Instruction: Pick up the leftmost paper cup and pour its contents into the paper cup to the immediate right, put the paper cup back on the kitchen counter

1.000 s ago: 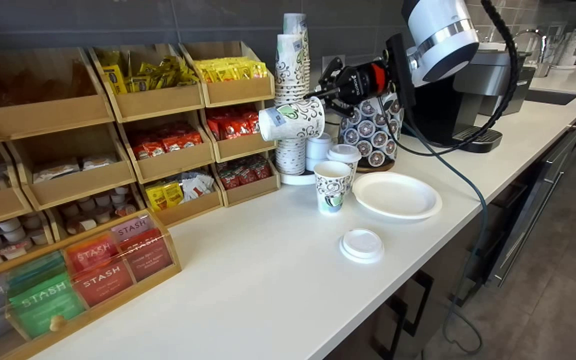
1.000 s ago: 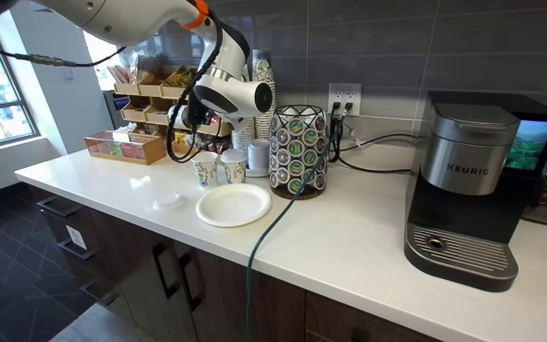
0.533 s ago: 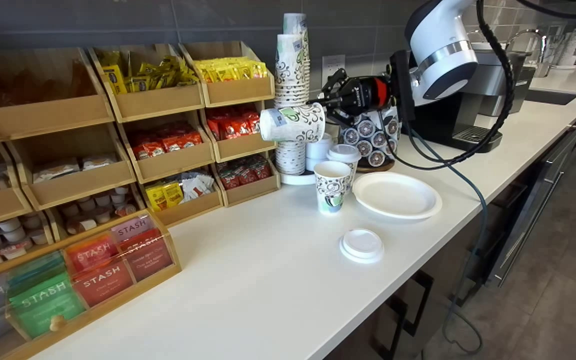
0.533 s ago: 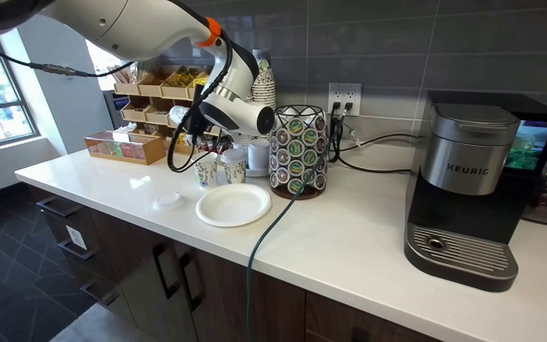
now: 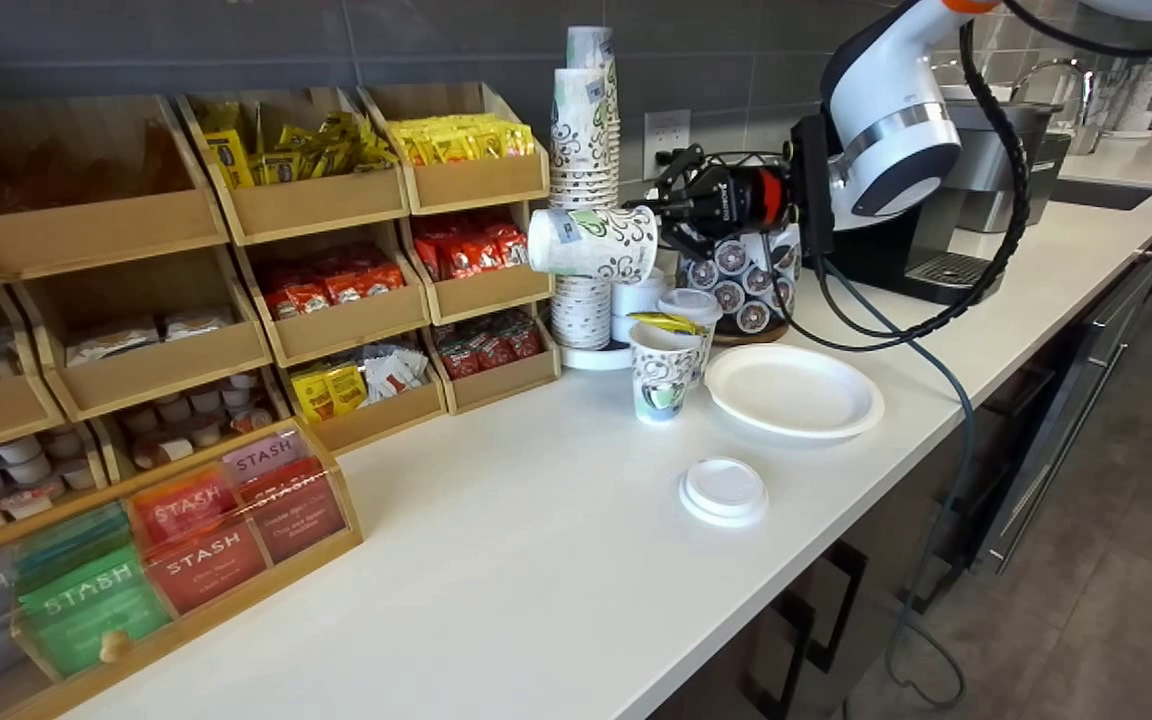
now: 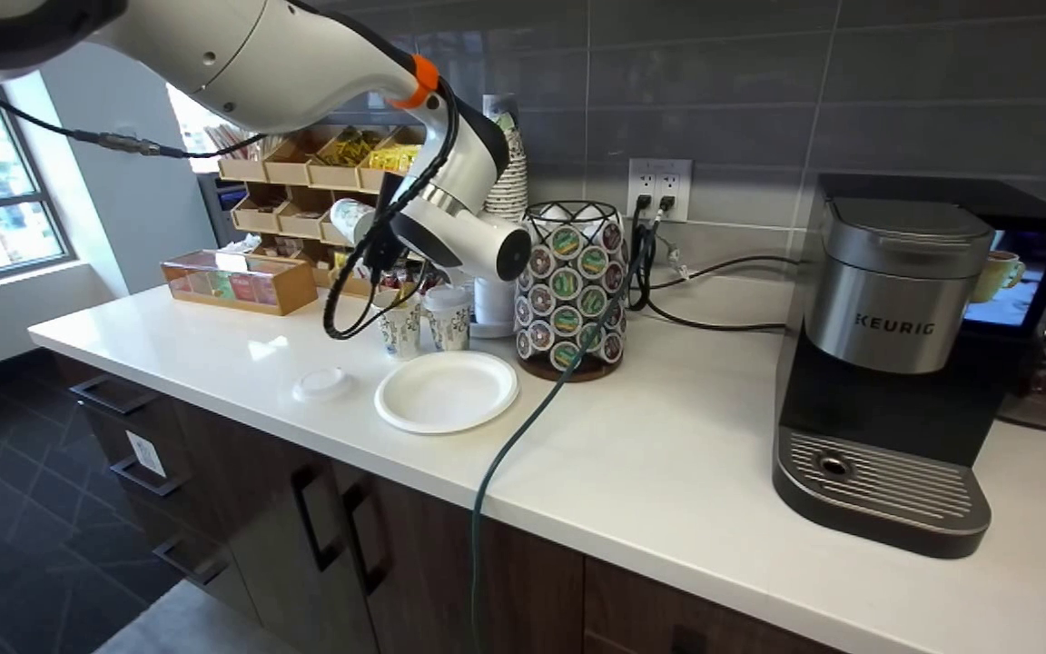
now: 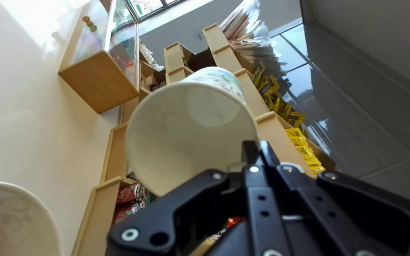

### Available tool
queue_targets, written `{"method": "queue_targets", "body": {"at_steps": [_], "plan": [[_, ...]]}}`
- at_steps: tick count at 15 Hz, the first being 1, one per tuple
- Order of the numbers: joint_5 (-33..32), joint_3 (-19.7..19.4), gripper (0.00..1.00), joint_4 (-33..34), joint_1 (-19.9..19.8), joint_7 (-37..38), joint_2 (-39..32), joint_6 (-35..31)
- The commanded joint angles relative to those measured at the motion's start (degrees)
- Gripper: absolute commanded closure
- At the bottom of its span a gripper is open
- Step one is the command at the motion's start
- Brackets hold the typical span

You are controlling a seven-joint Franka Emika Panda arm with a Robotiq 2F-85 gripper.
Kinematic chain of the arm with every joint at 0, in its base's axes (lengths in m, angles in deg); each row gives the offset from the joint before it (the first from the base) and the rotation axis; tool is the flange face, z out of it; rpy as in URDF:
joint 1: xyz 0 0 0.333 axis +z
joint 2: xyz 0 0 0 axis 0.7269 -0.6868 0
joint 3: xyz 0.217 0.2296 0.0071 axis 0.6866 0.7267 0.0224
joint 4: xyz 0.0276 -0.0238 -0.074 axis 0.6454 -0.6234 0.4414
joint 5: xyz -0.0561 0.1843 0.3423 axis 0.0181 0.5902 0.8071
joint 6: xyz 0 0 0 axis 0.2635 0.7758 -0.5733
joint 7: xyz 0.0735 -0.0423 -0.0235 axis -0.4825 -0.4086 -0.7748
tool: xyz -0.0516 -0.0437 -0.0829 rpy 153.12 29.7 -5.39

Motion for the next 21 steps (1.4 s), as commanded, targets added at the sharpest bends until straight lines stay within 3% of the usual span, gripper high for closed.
{"method": "queue_targets", "body": {"at_steps": [1, 12, 16, 21], "plan": [[1.6, -0.8, 0.99, -0.8, 0.0, -1.0, -0.6, 2.7], [-1.6, -2.1, 0.99, -0.4, 0.9, -0.3, 0.3, 5.2], [-13.0, -4.3, 0.99, -1.5, 4.5, 1.7, 4.9, 1.1], [-25.8, -4.0, 0.99, -2.2, 7.8, 2.0, 11.3, -5.5]]}}
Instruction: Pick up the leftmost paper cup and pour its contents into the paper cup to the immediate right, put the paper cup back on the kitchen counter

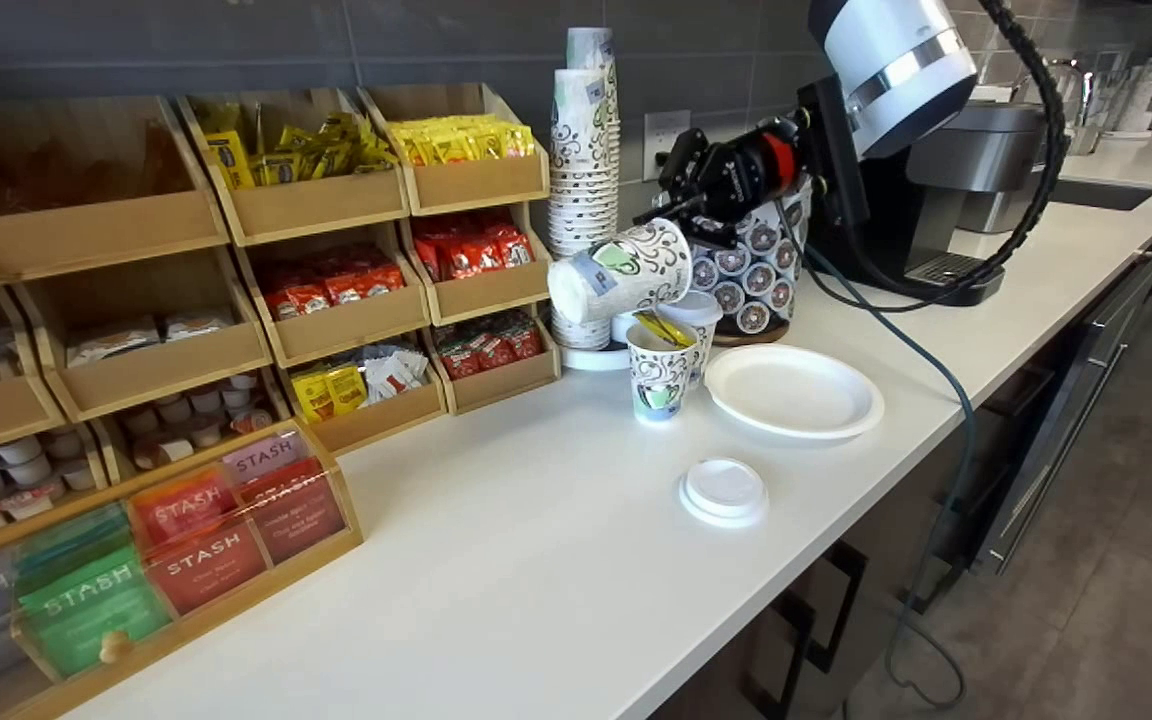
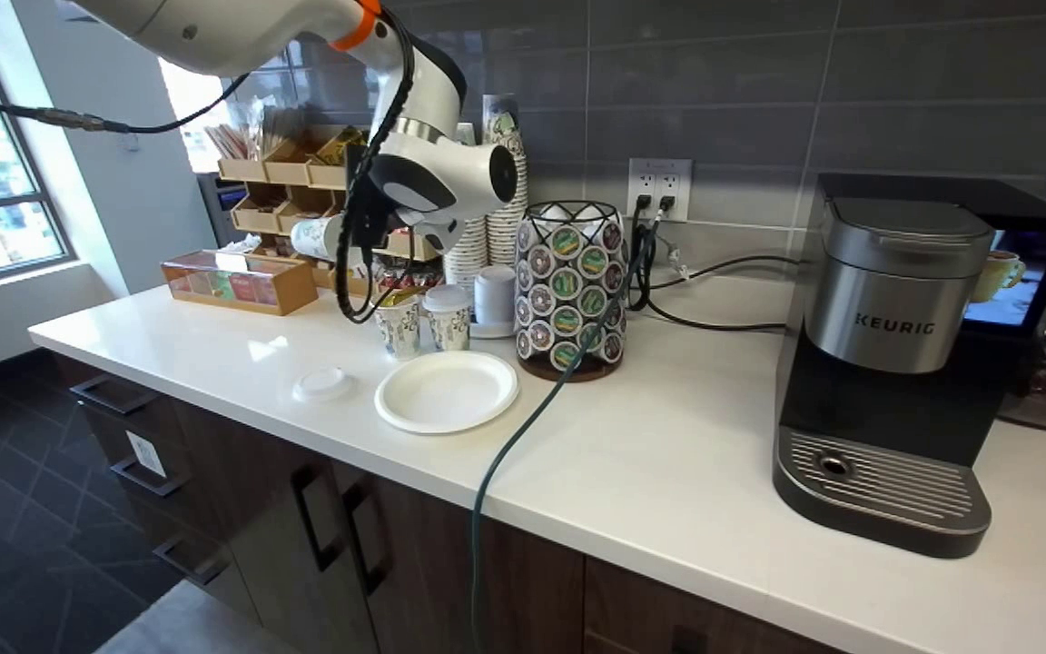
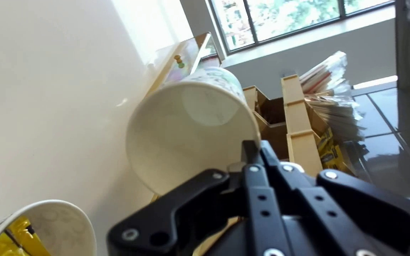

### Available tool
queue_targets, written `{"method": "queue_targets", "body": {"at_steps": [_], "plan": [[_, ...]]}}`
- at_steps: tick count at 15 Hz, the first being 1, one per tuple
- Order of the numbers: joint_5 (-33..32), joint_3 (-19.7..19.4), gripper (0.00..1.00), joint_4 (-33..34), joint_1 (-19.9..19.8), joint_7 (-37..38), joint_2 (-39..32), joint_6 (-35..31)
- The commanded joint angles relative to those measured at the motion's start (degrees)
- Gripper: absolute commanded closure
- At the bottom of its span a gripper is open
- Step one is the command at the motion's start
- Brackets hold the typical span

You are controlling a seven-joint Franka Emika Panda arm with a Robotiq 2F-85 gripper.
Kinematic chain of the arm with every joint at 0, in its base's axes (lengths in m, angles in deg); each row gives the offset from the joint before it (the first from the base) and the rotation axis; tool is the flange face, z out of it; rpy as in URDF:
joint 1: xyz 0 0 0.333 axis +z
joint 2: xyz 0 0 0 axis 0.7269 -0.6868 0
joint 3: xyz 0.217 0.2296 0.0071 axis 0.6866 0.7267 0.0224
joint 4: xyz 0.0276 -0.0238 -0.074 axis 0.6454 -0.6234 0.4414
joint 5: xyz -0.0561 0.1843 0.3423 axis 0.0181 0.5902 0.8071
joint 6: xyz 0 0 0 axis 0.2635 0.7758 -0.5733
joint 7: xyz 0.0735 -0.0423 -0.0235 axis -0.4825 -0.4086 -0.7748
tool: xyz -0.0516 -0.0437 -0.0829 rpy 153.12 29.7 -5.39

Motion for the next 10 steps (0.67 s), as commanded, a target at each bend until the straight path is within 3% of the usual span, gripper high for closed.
{"method": "queue_targets", "body": {"at_steps": [1, 10], "plan": [[-9.4, -0.3, 0.99, -2.3, 3.3, 1.0, 5.9, -6.1], [-35.2, 5.0, 0.99, -5.5, 11.9, 8.4, 11.4, -27.9]]}}
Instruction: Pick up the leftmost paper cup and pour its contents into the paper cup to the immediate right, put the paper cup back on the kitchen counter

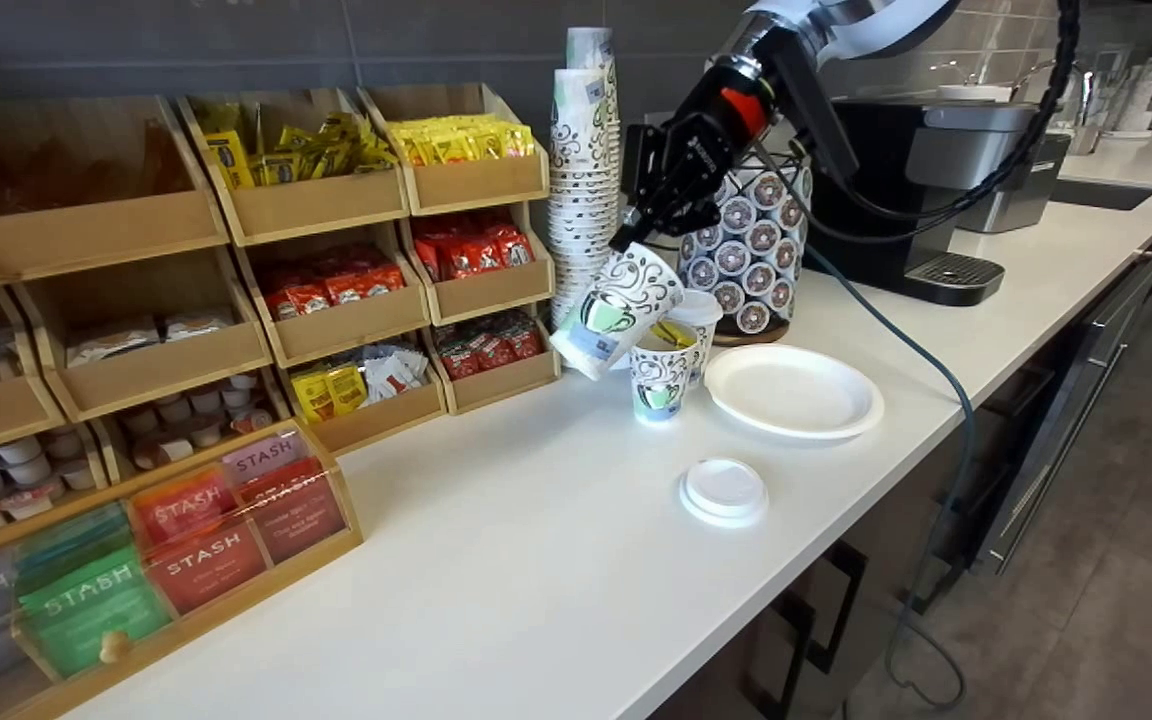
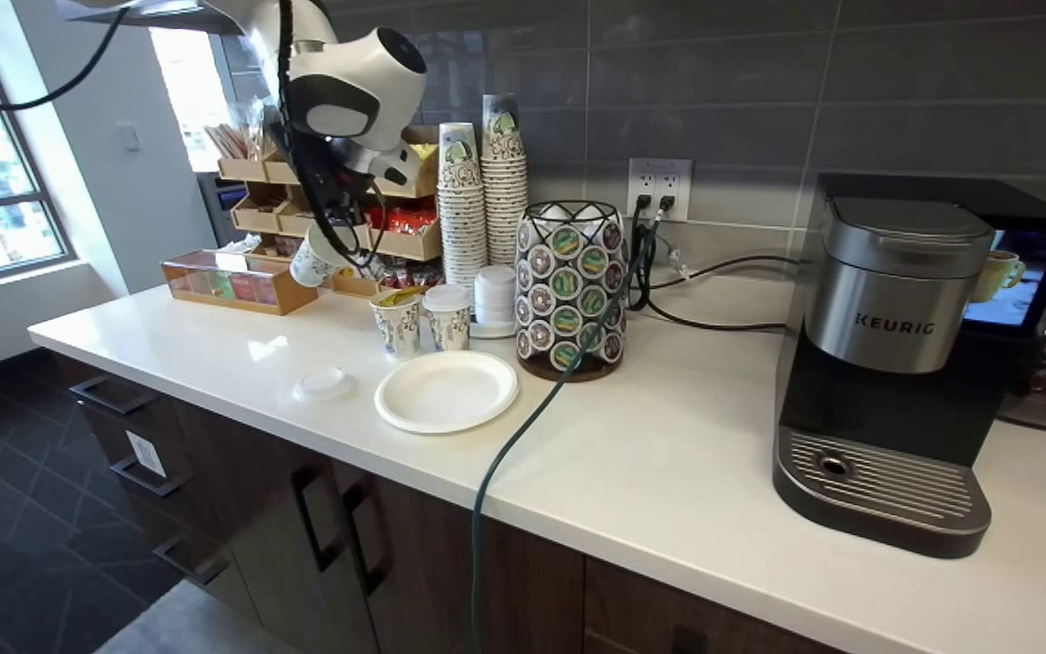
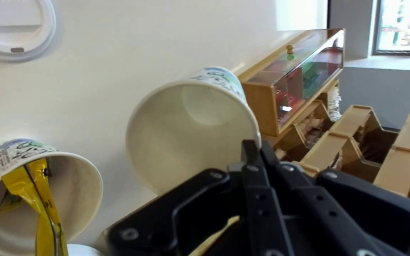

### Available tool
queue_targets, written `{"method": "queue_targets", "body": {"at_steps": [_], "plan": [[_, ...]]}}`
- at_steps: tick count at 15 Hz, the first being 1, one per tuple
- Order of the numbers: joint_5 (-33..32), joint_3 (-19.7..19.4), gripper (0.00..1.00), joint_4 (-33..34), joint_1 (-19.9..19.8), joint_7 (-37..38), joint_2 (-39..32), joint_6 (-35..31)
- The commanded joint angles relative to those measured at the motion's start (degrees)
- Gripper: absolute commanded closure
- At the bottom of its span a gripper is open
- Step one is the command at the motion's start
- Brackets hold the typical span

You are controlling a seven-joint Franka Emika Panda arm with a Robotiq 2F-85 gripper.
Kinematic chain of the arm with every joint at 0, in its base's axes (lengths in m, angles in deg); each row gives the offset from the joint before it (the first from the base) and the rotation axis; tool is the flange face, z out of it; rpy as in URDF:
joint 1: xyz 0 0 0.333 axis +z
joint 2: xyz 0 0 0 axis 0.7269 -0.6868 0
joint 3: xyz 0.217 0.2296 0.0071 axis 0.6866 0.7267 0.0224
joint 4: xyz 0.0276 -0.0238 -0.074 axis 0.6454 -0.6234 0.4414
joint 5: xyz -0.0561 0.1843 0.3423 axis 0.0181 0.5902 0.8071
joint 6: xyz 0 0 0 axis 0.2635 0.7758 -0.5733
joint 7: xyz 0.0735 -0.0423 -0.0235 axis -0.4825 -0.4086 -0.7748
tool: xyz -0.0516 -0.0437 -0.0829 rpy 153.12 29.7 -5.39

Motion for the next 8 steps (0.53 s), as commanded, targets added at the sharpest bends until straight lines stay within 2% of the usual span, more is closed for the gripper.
{"method": "queue_targets", "body": {"at_steps": [1, 6, 8], "plan": [[-11.5, 2.6, 0.99, -3.4, 3.6, 5.0, 2.2, -8.9], [-31.4, 5.8, 0.99, -3.2, 7.4, 13.8, 0.2, -16.9], [-40.3, 5.8, 0.99, -2.3, 9.0, 18.1, -1.4, -18.8]]}}
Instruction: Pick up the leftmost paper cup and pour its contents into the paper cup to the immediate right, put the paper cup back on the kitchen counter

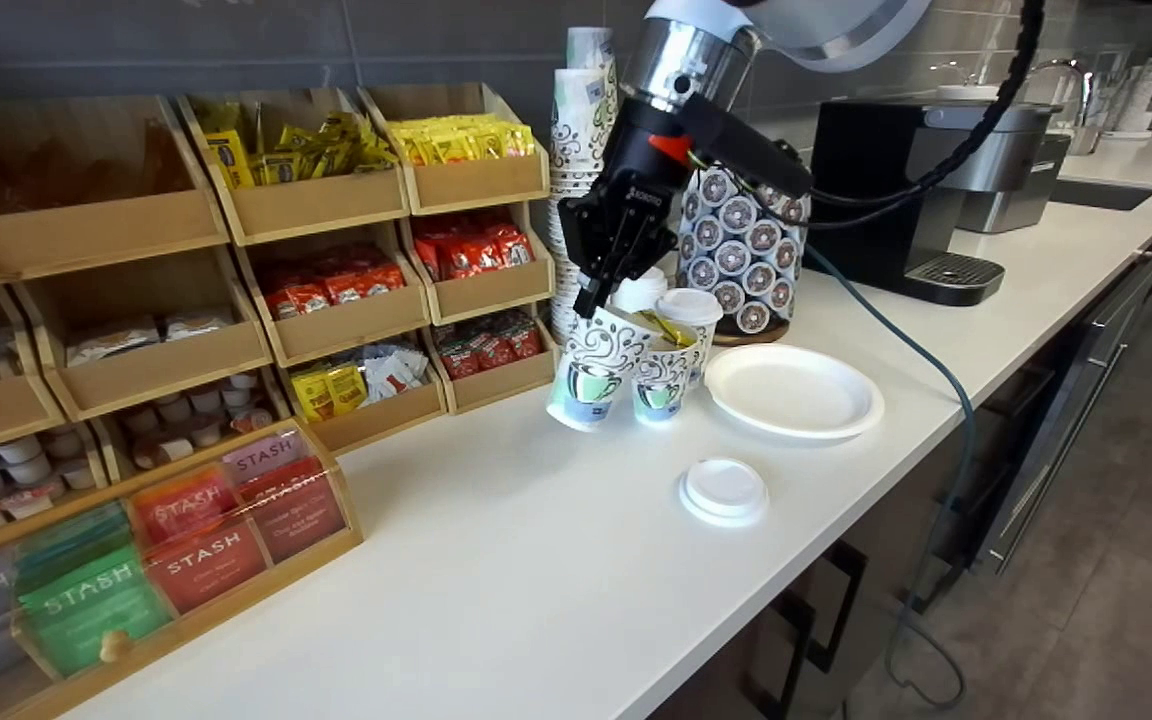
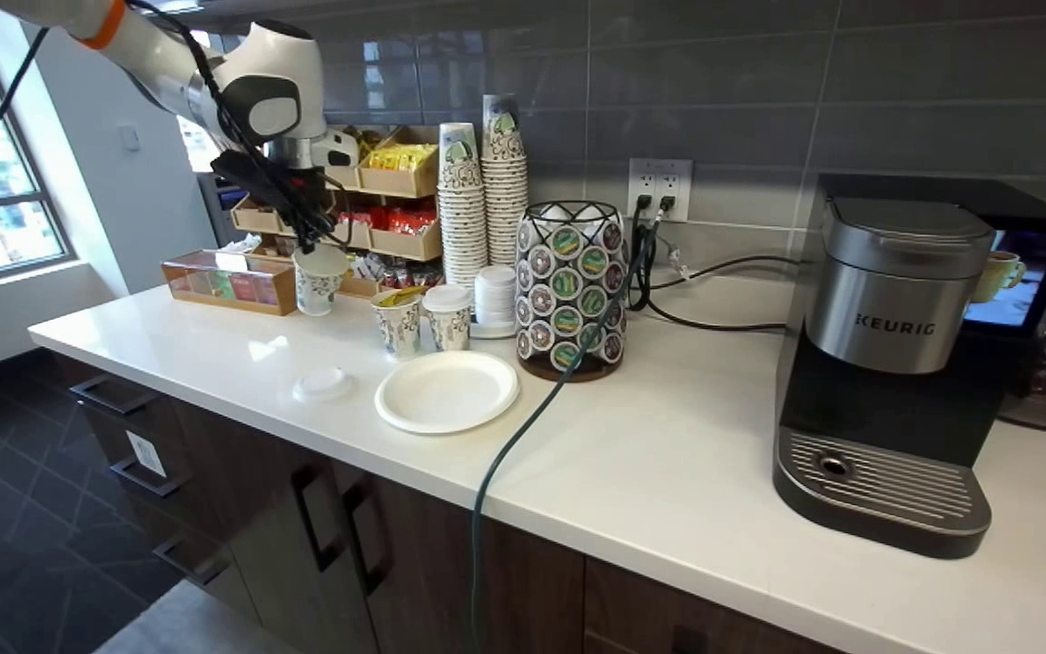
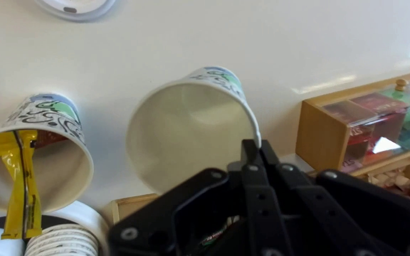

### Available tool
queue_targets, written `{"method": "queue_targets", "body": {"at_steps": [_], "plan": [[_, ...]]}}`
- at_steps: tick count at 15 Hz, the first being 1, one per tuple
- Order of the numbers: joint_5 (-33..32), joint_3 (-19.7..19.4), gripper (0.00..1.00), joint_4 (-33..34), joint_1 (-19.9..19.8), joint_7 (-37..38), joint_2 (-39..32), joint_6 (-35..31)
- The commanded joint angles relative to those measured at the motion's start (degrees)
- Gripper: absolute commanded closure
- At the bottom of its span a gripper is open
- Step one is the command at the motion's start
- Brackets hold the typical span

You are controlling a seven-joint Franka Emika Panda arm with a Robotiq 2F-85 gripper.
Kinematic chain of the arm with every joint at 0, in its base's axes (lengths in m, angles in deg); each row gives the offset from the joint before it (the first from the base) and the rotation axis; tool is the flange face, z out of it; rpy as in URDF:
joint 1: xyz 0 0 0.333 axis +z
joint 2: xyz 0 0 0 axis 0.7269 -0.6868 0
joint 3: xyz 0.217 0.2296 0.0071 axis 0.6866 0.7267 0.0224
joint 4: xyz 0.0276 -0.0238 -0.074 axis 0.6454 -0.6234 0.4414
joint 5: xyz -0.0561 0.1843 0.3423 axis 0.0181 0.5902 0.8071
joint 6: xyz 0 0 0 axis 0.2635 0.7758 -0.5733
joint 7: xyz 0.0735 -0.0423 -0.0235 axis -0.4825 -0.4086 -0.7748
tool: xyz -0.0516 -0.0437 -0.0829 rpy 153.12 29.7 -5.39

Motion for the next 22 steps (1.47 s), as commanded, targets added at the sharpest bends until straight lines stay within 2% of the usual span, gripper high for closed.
{"method": "queue_targets", "body": {"at_steps": [1, 6, 8, 12, 18, 19, 20, 22], "plan": [[-15.1, -0.3, 0.99, 0.2, 2.7, 7.8, -2.0, -3.7], [-36.9, -3.1, 0.99, 2.9, 7.4, 19.6, -5.5, -1.5], [-41.5, -3.4, 0.99, 4.0, 8.5, 22.1, -6.9, -0.5], [-44.1, -2.5, 0.99, 5.8, 9.6, 23.0, -8.6, 2.4], [-40.1, -0.1, 0.99, 8.2, 8.8, 19.7, -10.4, 5.3], [-39.3, 0.3, 0.71, 8.4, 8.5, 19.1, -10.6, 5.6], [-39.0, 0.4, 0.71, 8.5, 8.4, 18.8, -10.6, 5.5], [-38.2, 0.5, 0.57, 8.4, 8.0, 18.2, -10.0, 5.5]]}}
